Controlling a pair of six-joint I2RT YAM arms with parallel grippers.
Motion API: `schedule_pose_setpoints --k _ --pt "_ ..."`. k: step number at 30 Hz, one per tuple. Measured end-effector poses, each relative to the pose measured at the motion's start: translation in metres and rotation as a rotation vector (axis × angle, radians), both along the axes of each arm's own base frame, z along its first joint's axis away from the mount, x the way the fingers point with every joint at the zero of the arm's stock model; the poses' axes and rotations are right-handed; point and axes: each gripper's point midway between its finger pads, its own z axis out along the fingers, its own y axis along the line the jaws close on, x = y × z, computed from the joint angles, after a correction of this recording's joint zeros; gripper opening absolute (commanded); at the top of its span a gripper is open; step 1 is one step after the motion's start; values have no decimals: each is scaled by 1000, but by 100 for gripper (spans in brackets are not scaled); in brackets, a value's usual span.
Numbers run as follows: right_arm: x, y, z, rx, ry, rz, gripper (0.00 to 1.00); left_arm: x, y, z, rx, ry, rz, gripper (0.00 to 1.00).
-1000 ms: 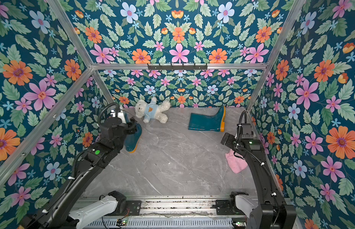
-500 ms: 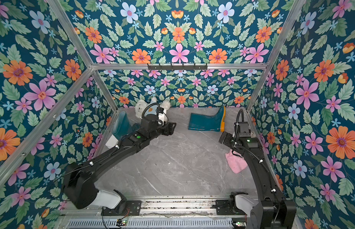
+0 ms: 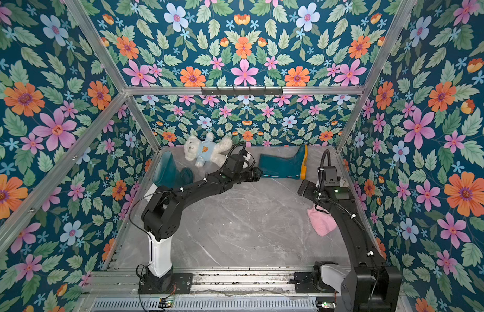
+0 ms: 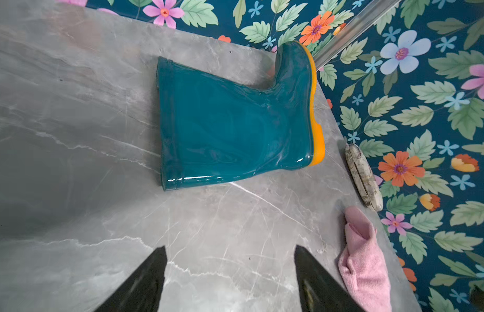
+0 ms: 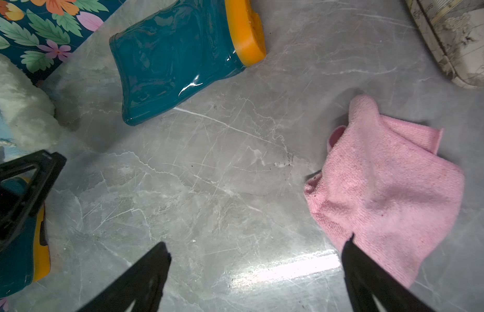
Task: Wipe the rubber boots with a cloth
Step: Move the rubber boot to the center of the board.
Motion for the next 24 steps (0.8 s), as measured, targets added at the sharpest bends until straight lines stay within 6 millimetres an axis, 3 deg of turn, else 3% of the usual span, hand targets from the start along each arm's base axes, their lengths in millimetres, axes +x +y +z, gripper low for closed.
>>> schedule_pose_setpoints --k 4,15,18,24 --pt "1 0 0 -2 -4 3 99 16 -5 -12 -2 25 55 73" --pt "2 -3 -4 -25 0 -2 99 23 25 -85 -65 218 257 67" --pt "2 -3 -7 -27 5 1 99 24 18 -96 -129 260 272 66" --pt "2 -5 -9 -43 6 9 99 35 5 -94 -249 275 295 65"
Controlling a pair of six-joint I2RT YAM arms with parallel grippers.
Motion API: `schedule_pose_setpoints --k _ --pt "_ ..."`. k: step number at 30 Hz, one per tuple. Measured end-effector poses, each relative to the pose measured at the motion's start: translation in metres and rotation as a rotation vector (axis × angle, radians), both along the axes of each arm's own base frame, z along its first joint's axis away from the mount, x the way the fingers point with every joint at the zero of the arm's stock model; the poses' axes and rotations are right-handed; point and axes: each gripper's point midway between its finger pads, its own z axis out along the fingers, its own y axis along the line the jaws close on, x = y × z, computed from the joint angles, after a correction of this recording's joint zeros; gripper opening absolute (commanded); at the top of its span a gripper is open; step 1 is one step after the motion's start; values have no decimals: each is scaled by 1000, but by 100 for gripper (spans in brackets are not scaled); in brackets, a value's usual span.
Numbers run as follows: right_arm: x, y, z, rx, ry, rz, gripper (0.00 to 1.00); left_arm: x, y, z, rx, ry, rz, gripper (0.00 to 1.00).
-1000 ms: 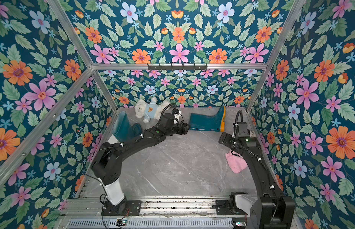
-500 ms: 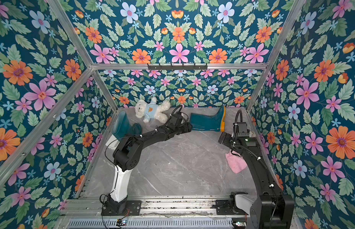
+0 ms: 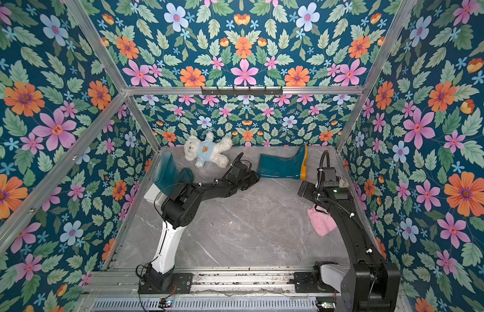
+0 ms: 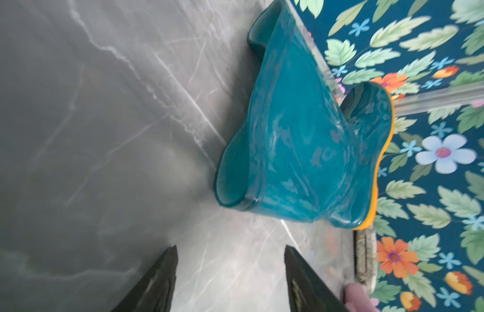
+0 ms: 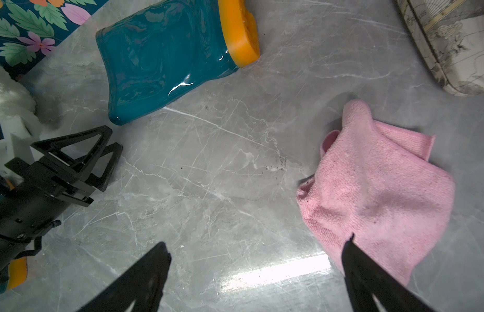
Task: Wipe the rubber boots with a cloth
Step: Move the rubber boot to the center of the board.
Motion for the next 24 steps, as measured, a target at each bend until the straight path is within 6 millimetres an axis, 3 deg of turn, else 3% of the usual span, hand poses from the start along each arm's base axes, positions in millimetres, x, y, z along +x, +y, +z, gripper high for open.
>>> schedule_pose_setpoints --k 9,13,14,20,21,24 --pt "1 -3 -2 -28 5 8 99 17 -17 1 -81 7 21 62" --pt "1 -4 -2 -34 5 6 99 23 -24 0 -106 7 27 55" --pt "1 -4 -2 -35 4 7 99 24 -24 -1 -108 9 28 51" --pt "2 -6 -2 -42 -1 3 99 24 -25 -13 -103 38 34 4" --pt "2 -6 -2 -44 -2 2 99 24 -25 -14 -104 41 31 0" --pt "2 -7 -2 -48 -3 -1 99 19 -23 -9 -110 36 22 0"
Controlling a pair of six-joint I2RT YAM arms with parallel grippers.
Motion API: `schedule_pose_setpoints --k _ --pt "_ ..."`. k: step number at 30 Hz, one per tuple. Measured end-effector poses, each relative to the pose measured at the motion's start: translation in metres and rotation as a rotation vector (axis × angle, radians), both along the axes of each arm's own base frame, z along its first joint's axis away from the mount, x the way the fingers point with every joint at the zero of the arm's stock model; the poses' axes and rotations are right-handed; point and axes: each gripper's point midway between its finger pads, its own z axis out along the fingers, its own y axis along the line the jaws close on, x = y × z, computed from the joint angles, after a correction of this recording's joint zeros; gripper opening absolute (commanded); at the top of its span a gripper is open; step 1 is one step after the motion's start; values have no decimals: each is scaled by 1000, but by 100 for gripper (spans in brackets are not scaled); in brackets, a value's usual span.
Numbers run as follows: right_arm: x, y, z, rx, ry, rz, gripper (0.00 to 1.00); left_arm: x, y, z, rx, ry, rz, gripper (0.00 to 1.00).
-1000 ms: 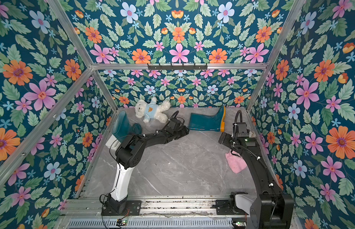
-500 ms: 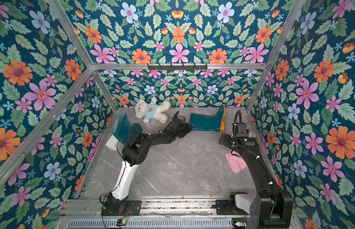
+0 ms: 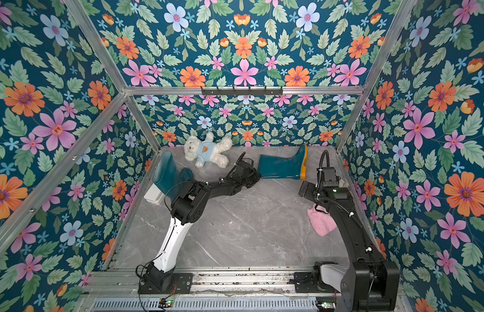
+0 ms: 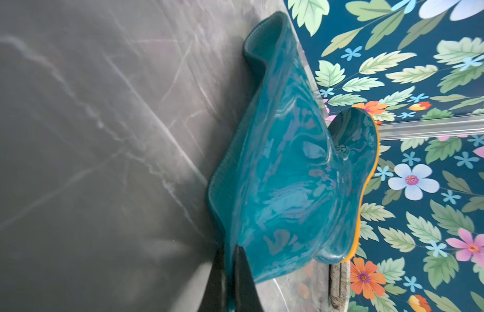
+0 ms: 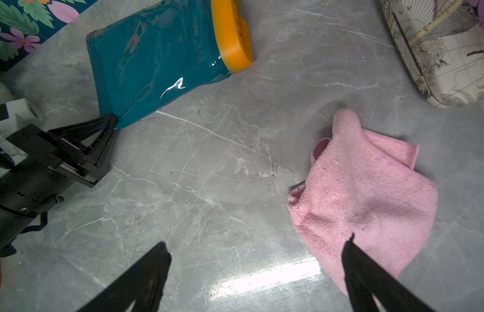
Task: Wipe the rubber boots with a cloth
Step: Move the rubber boot to the center of the board.
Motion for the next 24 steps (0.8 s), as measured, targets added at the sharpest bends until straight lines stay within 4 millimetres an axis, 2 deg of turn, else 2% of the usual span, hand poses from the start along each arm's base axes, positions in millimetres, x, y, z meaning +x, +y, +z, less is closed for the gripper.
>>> schedule_pose_setpoints --k 4,7,9,13,16,20,24 --pt "0 -1 2 -4 -10 0 99 -16 5 13 -4 -16 -25 0" --pt "-1 -1 7 -3 -26 0 99 -40 22 13 33 14 -36 0" --pt "-2 -1 11 -1 -40 -3 99 -63 33 13 76 27 -57 0" --pt "-3 0 19 3 -66 -7 99 -110 44 17 128 31 -122 0" --pt "-7 0 26 9 -81 -15 99 -156 58 13 182 42 -180 0" --pt "-13 0 34 19 -106 -21 99 -212 85 2 254 60 -233 0" --pt "-23 7 35 32 -106 -15 99 -258 115 -7 323 61 -266 0"
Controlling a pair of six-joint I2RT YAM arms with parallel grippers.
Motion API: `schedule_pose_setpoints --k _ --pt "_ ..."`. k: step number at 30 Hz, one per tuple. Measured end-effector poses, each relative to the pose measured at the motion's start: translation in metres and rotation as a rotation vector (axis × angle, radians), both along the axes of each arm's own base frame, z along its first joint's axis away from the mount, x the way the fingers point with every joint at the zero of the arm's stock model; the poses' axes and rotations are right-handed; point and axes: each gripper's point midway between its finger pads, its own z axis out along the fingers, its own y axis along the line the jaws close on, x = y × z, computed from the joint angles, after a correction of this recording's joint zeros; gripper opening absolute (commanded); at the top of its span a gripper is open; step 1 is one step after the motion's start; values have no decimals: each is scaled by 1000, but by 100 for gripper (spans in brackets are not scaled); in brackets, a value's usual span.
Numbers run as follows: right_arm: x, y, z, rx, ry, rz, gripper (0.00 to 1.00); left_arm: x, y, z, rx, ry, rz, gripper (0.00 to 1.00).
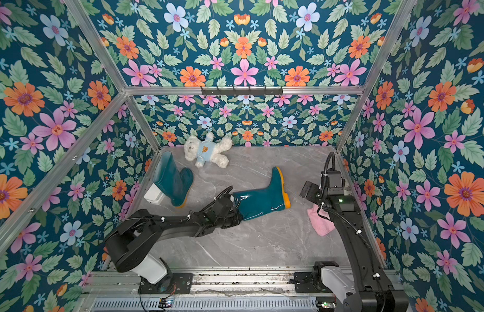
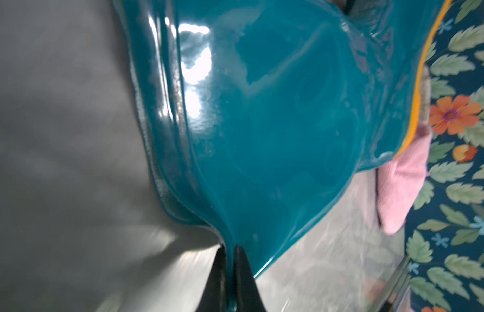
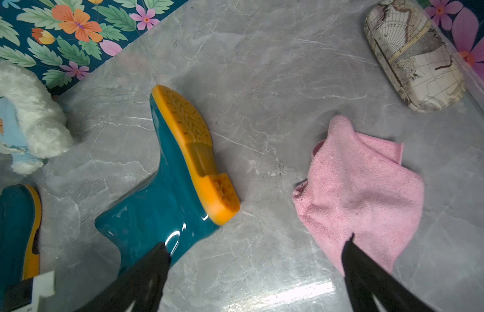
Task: Wipe the rubber boots with a cloth
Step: Move the rubber boot to the center of the board, then pick up the cleaning item at the center of the board.
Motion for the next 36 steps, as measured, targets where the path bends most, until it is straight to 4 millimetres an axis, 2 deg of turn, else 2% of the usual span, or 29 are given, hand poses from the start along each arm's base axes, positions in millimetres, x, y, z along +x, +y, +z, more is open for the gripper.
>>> schedule_pose_setpoints --k 5,9,12,13,15,18,22,25,29,33,36 --pt "-10 17 -5 8 23 45 99 -45 33 -3 53 -27 -32 0" --pt "-15 24 -7 6 28 57 99 -56 75 4 81 -71 52 0" --pt "-19 25 -8 4 33 51 99 -54 96 13 99 -118 113 0" --pt "-20 25 -9 2 37 51 99 -54 100 14 107 -124 126 9" --pt "-22 24 -12 -3 44 49 99 -51 107 12 138 -129 150 34" --pt "-24 22 -17 -10 60 43 99 -50 113 1 213 -98 159 50" --pt "-26 19 -24 -31 91 34 99 -46 109 6 260 -96 143 56" --pt "-28 14 -32 -63 131 23 99 -40 111 26 265 -135 159 62" --pt "-25 5 -53 -102 225 3 99 -32 122 55 275 -208 206 75" --pt "-29 -16 -89 -101 347 -68 99 -25 135 64 323 -244 240 76" --pt "-29 -27 -100 -112 391 -106 99 -14 144 62 367 -242 267 76"
